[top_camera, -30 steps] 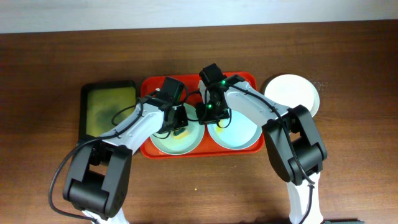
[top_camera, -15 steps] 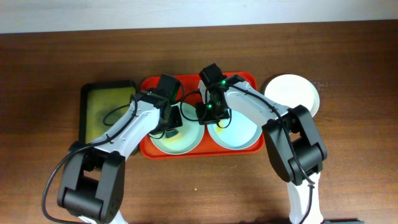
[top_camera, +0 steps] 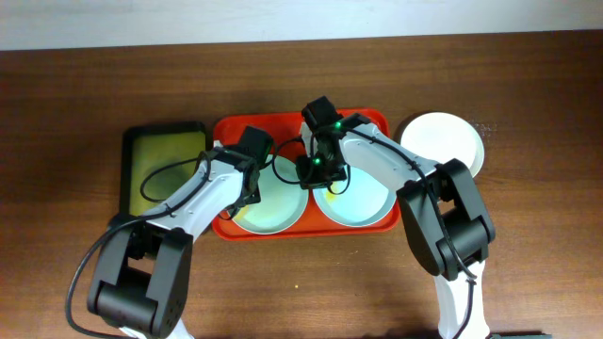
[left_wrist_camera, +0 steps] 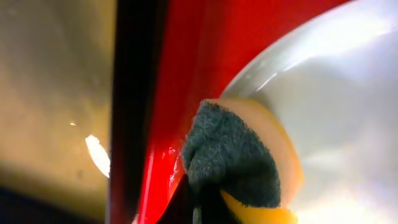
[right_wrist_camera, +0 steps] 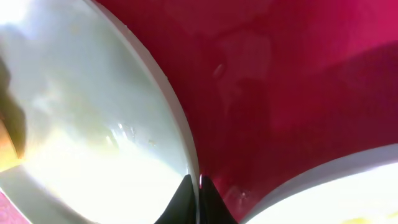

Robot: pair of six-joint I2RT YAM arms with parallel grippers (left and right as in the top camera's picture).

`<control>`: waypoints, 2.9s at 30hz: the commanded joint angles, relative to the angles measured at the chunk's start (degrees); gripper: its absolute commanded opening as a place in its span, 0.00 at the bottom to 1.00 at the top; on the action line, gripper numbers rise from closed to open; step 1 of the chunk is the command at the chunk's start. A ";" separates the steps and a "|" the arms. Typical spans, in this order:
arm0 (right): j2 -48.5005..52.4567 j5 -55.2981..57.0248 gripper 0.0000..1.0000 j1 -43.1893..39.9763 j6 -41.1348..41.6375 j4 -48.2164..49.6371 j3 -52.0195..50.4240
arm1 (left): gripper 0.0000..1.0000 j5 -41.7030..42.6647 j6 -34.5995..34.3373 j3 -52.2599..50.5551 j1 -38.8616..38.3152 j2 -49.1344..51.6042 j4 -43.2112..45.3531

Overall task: Clean dirty plates on tray and stack at the side
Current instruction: 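Lift the blue-green plate with the right gripper and stack it on the white plate, then move the right gripper to the last blue-green plate and grip its rim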

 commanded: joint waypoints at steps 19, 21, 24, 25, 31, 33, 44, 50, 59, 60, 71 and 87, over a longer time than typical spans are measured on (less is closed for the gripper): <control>-1.90 44.13 0.04 13.99 4.85 -34.10 36.74 | 0.00 13.20 2.71 3.85 20.68 -14.95 -7.19; -1.90 50.66 0.04 14.86 4.81 -37.20 36.92 | 0.00 13.20 2.69 3.85 21.31 -14.95 -7.61; -1.90 59.17 0.04 14.91 4.79 -42.34 37.13 | 0.00 13.18 2.71 3.82 21.29 -14.95 -7.65; -1.90 62.47 0.04 14.93 4.79 -43.50 37.13 | 0.00 13.18 2.71 3.82 21.29 -14.95 -7.63; -1.90 80.52 0.04 15.98 1.92 -45.55 37.13 | 0.00 13.00 2.71 3.82 21.29 -14.93 -7.34; -1.90 87.82 0.04 17.75 1.57 -45.44 37.13 | 0.00 13.00 2.71 3.82 21.29 -14.88 -7.34; -1.90 109.79 0.04 27.69 -2.10 -39.32 37.11 | 0.00 13.03 2.69 3.82 21.29 -14.88 -6.97; -1.90 50.31 0.04 8.17 -8.92 -35.19 37.11 | 0.00 13.00 2.71 3.82 21.29 -14.88 -6.99; -1.88 2.34 0.04 -36.09 -16.94 -38.18 35.74 | 0.00 12.98 2.71 3.82 21.29 -14.88 -6.97; -1.88 2.36 0.04 -40.00 -16.94 -38.21 34.80 | 0.00 13.00 2.71 3.82 21.29 -14.88 -6.97; -1.70 1.90 0.34 -52.22 -16.94 -23.91 12.52 | 0.00 13.00 2.71 3.82 21.29 -14.88 -5.86; -10.40 17.94 0.67 -23.08 2.23 -35.47 17.09 | 0.00 13.16 2.73 3.50 21.29 -14.88 -5.92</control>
